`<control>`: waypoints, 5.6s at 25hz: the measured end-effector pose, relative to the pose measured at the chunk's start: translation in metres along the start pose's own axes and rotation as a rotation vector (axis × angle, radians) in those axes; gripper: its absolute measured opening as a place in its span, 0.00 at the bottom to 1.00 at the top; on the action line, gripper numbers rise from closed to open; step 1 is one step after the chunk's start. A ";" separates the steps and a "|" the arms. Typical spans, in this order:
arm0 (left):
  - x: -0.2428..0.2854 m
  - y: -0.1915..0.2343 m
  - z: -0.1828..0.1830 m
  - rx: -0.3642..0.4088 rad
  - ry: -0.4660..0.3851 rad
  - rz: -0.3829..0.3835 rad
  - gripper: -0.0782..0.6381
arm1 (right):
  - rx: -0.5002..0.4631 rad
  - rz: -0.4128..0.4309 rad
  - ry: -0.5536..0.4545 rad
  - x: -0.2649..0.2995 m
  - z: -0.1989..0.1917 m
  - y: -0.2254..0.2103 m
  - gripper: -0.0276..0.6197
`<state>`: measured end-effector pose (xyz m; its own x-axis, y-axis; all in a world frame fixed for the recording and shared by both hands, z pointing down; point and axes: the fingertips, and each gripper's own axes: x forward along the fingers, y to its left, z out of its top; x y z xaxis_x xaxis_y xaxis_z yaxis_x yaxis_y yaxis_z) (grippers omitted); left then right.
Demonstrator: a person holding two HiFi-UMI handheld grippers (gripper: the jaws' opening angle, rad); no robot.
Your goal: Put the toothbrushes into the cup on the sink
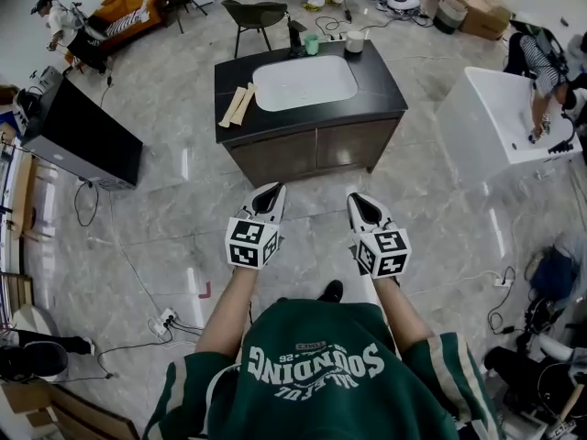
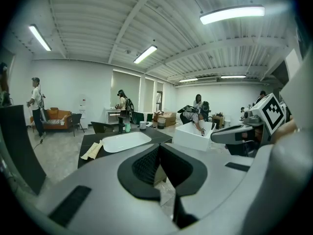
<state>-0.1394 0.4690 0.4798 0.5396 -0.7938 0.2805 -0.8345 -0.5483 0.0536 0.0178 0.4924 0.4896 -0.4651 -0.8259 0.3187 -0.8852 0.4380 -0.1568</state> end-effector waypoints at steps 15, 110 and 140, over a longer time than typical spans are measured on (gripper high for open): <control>0.042 -0.028 0.002 -0.020 0.009 0.059 0.12 | -0.003 0.021 0.009 -0.015 0.002 -0.076 0.11; 0.425 0.425 -0.100 -0.062 0.856 0.267 0.48 | -0.071 0.379 0.285 0.568 0.145 -0.252 0.11; 0.439 0.449 -0.101 -0.085 0.952 0.203 0.23 | -0.060 0.291 0.324 0.562 0.131 -0.268 0.11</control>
<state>-0.2886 -0.0988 0.7240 0.1004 -0.3059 0.9467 -0.9270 -0.3743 -0.0226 -0.0083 -0.1359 0.5884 -0.6591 -0.5154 0.5476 -0.7115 0.6632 -0.2321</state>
